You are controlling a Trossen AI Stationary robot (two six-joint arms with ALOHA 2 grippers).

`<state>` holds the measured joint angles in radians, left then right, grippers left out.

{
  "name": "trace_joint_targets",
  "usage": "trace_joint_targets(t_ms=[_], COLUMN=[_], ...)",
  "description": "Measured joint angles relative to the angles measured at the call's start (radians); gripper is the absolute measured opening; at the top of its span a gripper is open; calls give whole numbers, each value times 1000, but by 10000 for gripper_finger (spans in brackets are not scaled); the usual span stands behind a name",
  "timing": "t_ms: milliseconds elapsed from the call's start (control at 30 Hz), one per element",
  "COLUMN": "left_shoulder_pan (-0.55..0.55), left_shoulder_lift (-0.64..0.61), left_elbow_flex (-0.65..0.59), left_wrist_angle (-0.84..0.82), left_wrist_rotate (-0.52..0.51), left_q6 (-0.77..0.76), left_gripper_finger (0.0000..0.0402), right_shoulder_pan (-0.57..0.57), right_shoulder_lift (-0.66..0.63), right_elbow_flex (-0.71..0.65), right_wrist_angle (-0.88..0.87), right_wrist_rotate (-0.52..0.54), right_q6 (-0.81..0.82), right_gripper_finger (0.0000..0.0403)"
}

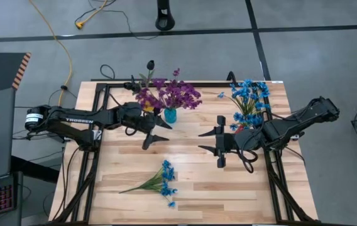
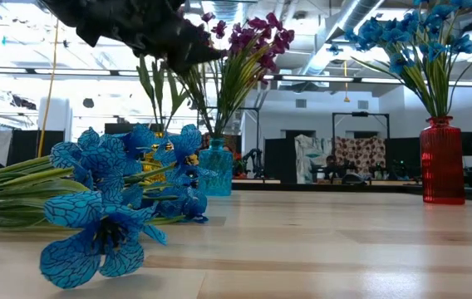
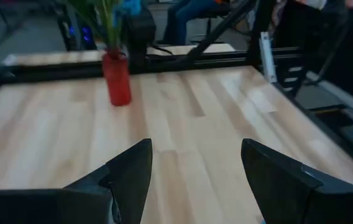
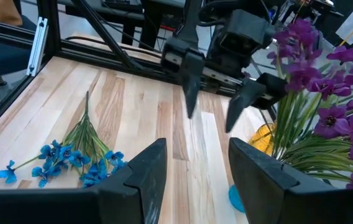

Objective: Sort flowers into vase by color
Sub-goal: Put the violet flower into the blue vase

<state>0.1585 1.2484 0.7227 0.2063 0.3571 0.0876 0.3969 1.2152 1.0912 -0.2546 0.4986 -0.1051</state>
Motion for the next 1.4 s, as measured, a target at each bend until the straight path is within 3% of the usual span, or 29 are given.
trace_joint_targets(t_ms=[300, 433, 567, 667, 867, 1067, 1400], left_shoulder_pan=[0, 2, 1, 0, 1, 10, 10], left_shoulder_lift=[0, 0, 0, 0, 0, 0, 1], left_elbow_flex=[0, 0, 0, 0, 0, 0, 0], left_wrist_angle=[-5, -5, 32, 81, 96, 12, -93], left_wrist_rotate=[55, 70, 176, 196, 92, -10, -136], left_q6=[-138, -29, 96, 116, 169, 260, 285], left_gripper_finger=[235, 235, 235, 235, 235, 235, 235], right_shoulder_pan=[0, 0, -7, -21, -73, -129, -201], right_shoulder_lift=[0, 0, 0, 0, 31, 82, 146], right_elbow_flex=[0, 0, 0, 0, -1, 0, 0], right_wrist_angle=[-16, -23, -21, -11, 4, 41, 142], right_wrist_rotate=[0, 0, 0, 0, -1, 5, 24], right_q6=[0, 0, 1, 1, 3, 1, 0], right_gripper_finger=[198, 198, 198, 198, 198, 198, 198])
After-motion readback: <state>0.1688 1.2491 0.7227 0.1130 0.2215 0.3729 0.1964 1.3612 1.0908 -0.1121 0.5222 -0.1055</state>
